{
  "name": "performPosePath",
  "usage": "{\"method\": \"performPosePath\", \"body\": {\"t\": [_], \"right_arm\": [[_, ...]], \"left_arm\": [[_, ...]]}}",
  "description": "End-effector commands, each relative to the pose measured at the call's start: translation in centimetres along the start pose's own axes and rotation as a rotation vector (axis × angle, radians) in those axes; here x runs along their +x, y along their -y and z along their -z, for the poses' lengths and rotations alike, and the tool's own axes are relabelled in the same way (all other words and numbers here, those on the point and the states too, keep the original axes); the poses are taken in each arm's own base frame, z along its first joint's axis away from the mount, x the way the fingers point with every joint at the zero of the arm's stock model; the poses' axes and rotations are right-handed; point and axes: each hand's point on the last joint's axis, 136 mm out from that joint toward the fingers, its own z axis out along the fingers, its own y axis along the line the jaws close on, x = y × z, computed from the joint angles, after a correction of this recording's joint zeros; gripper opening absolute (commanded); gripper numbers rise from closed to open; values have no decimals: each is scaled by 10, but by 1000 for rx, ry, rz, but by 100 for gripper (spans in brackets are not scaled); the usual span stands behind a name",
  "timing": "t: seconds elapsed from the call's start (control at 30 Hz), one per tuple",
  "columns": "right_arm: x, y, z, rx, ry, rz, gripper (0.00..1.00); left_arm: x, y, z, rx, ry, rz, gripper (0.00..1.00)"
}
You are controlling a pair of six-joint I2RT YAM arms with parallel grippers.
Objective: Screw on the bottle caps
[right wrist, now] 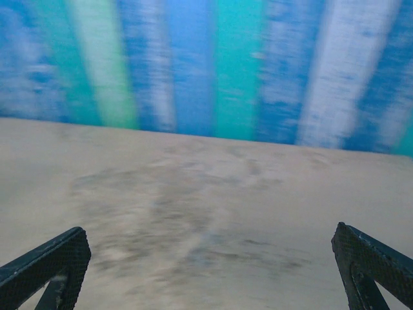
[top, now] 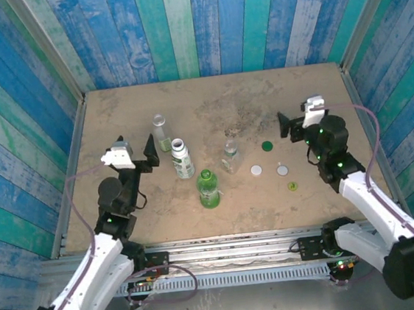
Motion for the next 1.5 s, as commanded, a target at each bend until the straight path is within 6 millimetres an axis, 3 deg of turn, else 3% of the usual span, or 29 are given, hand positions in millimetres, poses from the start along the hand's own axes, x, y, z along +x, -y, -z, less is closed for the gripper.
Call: {"method": "performPosePath", "body": {"t": [0.0, 0.2, 0.37, 0.47, 0.73, 0.93, 1.33, 1.47], "right_arm": [[4, -73, 18, -259, -89, 64, 100], [-3, -193, 60, -726, -139, 190, 100], [7, -252, 82, -913, -166, 322, 99], [15, -271, 83, -964, -189, 341, 90], [35, -289, 81, -1021, -241, 385, 72], [45, -292, 77, -1036, -271, 397, 52], [54, -293, 70, -1023, -290, 397, 27], [49, -285, 68, -970, -274, 402, 26]], "left_arm": [[14, 24, 14, 95, -128, 73, 94], [2, 59, 41, 301, -229, 100, 94], [-12, 73, 64, 419, -301, -46, 94], [0, 76, 73, 466, -365, -140, 94], [15, 76, 75, 482, -390, -161, 94], [24, 79, 72, 495, -431, -168, 94], [38, 83, 70, 521, -462, -167, 94], [35, 95, 67, 578, -420, -133, 94]]}}
